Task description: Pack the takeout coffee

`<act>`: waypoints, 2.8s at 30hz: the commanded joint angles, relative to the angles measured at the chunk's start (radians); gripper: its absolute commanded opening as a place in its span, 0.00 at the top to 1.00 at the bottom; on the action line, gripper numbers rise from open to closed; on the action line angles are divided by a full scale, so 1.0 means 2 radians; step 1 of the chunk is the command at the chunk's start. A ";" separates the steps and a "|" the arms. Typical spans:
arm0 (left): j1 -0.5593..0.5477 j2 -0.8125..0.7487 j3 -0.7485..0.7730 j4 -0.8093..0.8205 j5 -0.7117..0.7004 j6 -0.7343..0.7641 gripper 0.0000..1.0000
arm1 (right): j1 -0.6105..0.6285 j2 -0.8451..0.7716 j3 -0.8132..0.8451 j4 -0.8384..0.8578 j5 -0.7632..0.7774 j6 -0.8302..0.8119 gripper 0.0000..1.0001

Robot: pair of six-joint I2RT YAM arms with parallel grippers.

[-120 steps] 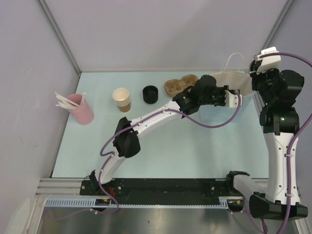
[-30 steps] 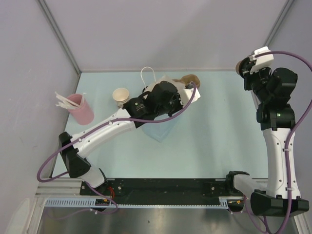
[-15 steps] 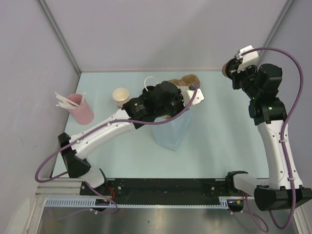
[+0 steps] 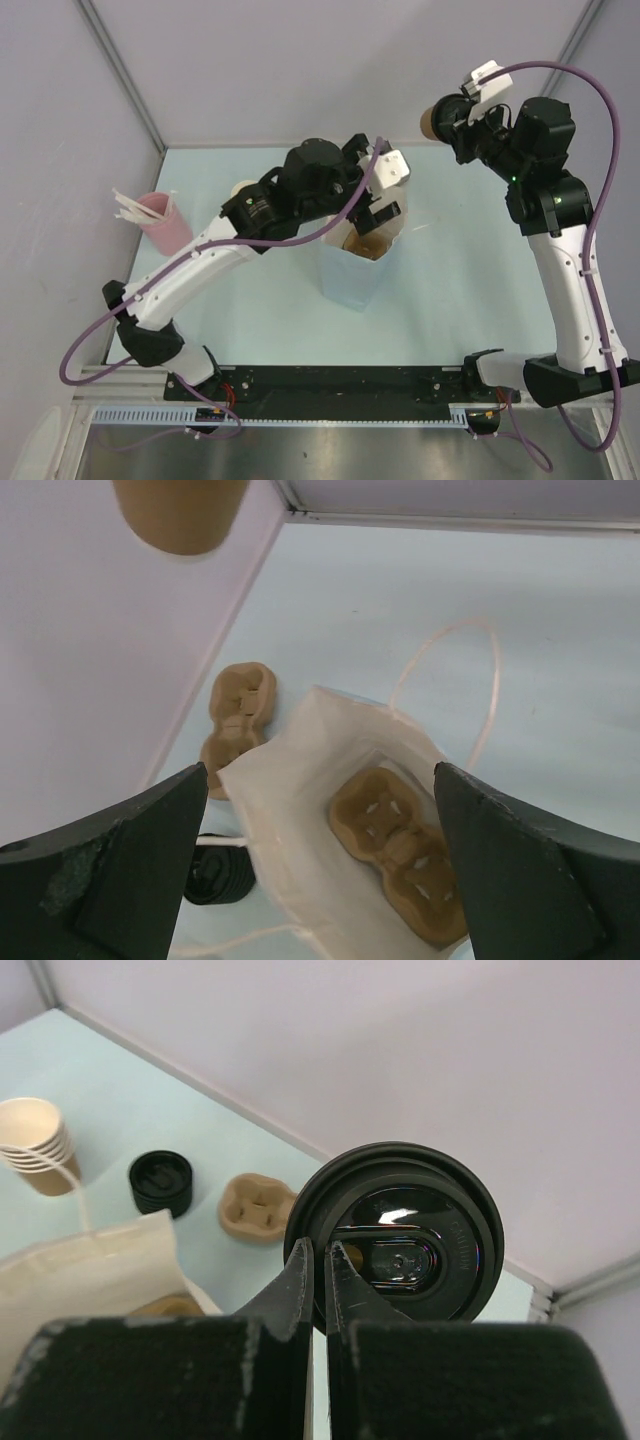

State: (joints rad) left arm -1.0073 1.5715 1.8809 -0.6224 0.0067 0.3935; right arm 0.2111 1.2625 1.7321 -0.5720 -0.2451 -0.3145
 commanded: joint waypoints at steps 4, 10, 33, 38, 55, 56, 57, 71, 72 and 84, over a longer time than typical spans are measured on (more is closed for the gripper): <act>0.090 -0.072 -0.009 0.027 -0.019 -0.003 0.00 | 0.046 0.022 0.087 -0.068 -0.048 0.009 1.00; 0.193 -0.143 -0.140 0.073 0.014 -0.024 0.00 | 0.092 0.044 0.105 -0.110 -0.075 0.010 1.00; 0.322 -0.229 -0.311 0.157 0.129 -0.111 0.00 | 0.211 0.132 0.145 -0.263 -0.043 -0.034 1.00; 0.327 -0.230 -0.312 0.159 0.144 -0.117 0.00 | 0.212 0.147 0.146 -0.289 -0.032 -0.038 1.00; 0.320 -0.168 -0.231 0.162 0.241 -0.146 0.00 | 0.209 0.189 0.057 -0.220 0.034 -0.051 1.00; 0.317 -0.163 -0.228 0.166 0.244 -0.152 0.00 | 0.209 0.191 0.056 -0.218 0.034 -0.052 1.00; 0.308 -0.159 -0.226 0.173 0.244 -0.156 0.00 | 0.208 0.197 0.056 -0.218 0.034 -0.051 1.00; 0.266 -0.110 -0.229 0.226 0.237 -0.194 0.00 | 0.179 0.199 0.039 -0.207 -0.008 -0.051 1.00; 0.264 -0.105 -0.229 0.227 0.233 -0.194 0.00 | 0.177 0.196 0.037 -0.206 -0.011 -0.052 1.00; 0.251 -0.084 -0.236 0.244 0.192 -0.178 0.58 | 0.177 0.176 0.001 -0.203 -0.024 -0.067 1.00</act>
State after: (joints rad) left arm -0.4953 1.4021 1.3918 -0.1902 0.4366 0.0322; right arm 0.5671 1.6676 1.7466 -1.0088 -0.2722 -0.4252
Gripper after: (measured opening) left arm 0.493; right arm 0.023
